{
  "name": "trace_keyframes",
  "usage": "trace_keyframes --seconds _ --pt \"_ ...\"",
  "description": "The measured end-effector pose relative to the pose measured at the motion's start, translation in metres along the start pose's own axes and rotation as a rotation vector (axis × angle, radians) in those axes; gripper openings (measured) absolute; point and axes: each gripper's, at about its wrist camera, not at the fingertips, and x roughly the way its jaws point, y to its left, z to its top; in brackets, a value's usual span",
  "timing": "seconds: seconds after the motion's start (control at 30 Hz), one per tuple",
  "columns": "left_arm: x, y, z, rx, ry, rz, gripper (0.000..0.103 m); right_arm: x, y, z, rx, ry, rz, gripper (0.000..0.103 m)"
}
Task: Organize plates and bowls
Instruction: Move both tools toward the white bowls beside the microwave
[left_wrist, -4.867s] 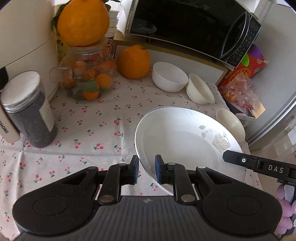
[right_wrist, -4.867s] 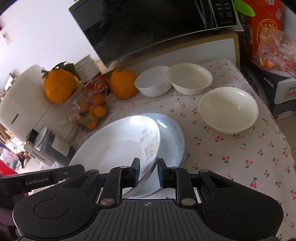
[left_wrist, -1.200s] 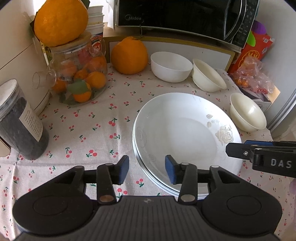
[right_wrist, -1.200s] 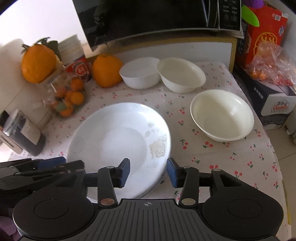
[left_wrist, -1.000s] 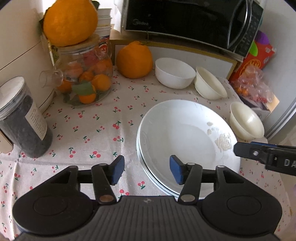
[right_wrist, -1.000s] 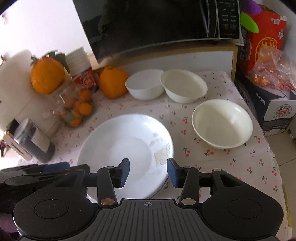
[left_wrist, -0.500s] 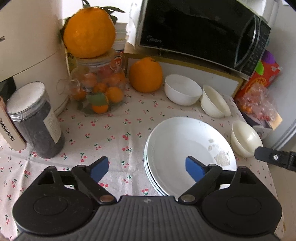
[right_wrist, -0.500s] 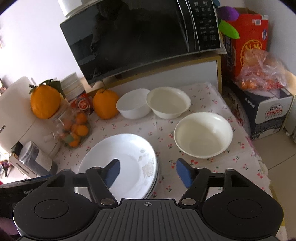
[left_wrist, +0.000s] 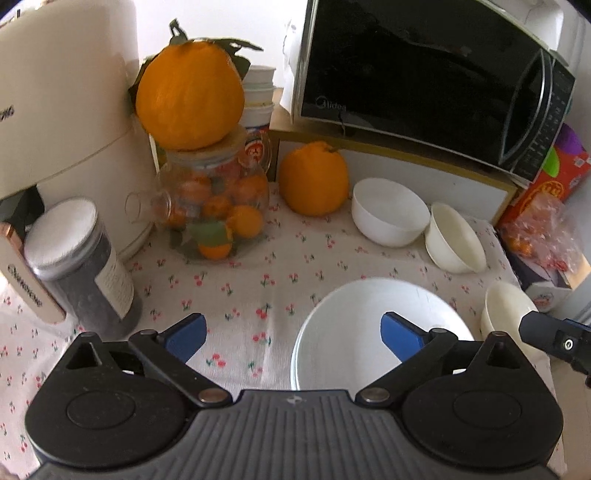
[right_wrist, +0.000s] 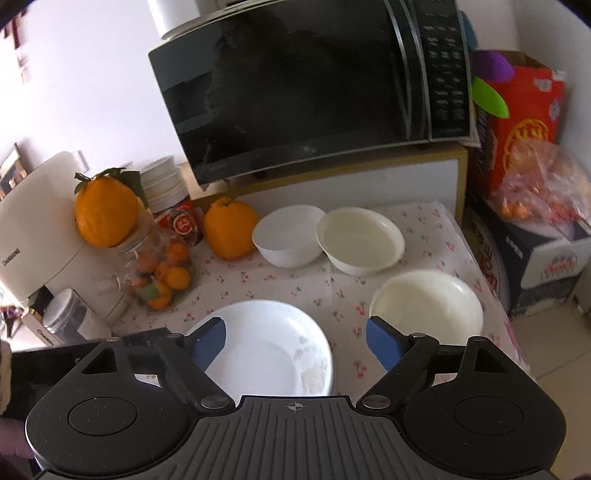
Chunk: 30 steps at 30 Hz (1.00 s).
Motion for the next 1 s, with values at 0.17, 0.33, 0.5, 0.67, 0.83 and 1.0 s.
trace_keyframes --seconds 0.17,0.33,0.5,0.67,0.83,1.0 --pt "0.014 -0.005 0.016 -0.020 0.014 0.014 0.102 0.013 0.001 0.019 -0.014 -0.007 -0.009 0.086" --pt "0.030 -0.009 0.029 -0.055 0.033 0.029 0.102 0.033 -0.005 0.039 -0.017 -0.005 -0.028 0.086" --pt "0.050 -0.011 0.043 -0.102 0.043 0.015 0.102 0.056 -0.008 0.060 -0.049 0.003 -0.052 0.086" --pt "0.072 -0.007 0.049 -0.156 0.055 -0.019 0.102 0.081 -0.004 0.079 -0.091 0.026 -0.058 0.086" --pt "0.093 -0.005 0.056 -0.193 0.086 -0.046 0.099 0.104 0.002 0.097 -0.137 0.041 -0.038 0.086" --pt "0.107 -0.005 0.059 -0.210 0.094 -0.065 0.094 0.125 0.004 0.111 -0.186 0.060 -0.011 0.086"
